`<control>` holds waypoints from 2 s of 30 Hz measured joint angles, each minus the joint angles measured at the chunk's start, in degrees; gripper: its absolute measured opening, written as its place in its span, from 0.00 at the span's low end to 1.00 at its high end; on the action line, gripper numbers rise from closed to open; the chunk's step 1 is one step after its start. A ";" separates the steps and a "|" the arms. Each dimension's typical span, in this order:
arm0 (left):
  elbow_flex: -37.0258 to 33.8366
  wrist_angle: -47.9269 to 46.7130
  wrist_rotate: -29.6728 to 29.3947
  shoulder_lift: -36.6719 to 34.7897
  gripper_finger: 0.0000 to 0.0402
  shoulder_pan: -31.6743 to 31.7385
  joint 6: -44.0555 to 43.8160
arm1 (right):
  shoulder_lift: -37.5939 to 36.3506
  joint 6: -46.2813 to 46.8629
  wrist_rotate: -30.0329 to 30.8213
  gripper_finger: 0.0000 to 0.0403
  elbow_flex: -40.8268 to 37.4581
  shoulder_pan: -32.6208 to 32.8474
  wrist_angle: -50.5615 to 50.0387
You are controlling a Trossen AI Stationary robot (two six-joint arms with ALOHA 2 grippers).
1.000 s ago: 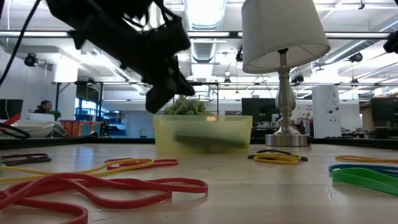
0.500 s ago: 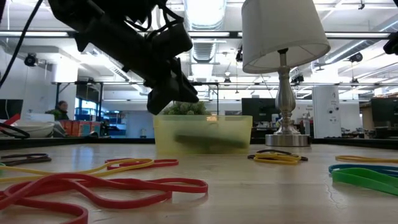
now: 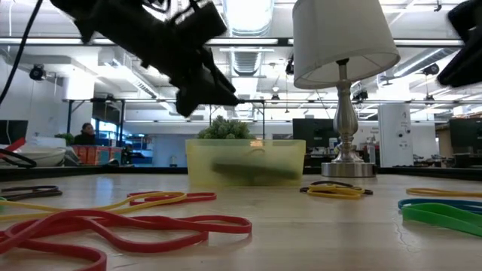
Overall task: Pick and place rubber bands into bin
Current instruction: Put the purple rubber band into the yellow bin
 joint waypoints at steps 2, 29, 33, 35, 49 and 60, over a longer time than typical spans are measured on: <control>-0.18 -0.58 -0.01 -0.94 0.38 -1.29 0.16 | 0.04 -8.09 -1.77 0.14 -2.51 -2.17 8.25; -8.16 -0.55 -7.28 -12.12 0.38 -9.29 -1.35 | 9.91 -31.66 -13.71 0.14 -7.03 -20.99 28.49; -8.24 -0.55 -7.27 -12.07 0.38 -9.41 -1.34 | 9.90 -31.75 -13.96 0.14 -7.05 -21.47 28.60; -8.24 -0.58 -7.25 -12.07 0.38 -9.42 -1.33 | 10.01 -32.63 -15.20 0.14 -7.05 -22.01 29.00; -8.28 -0.54 -7.25 -12.05 0.38 -9.42 -1.32 | 12.92 -33.86 -17.50 0.14 -6.45 -24.65 30.23; -8.35 -0.51 -7.25 -12.02 0.38 -9.42 -1.35 | 12.92 -33.74 -16.25 0.13 -6.29 -25.37 29.54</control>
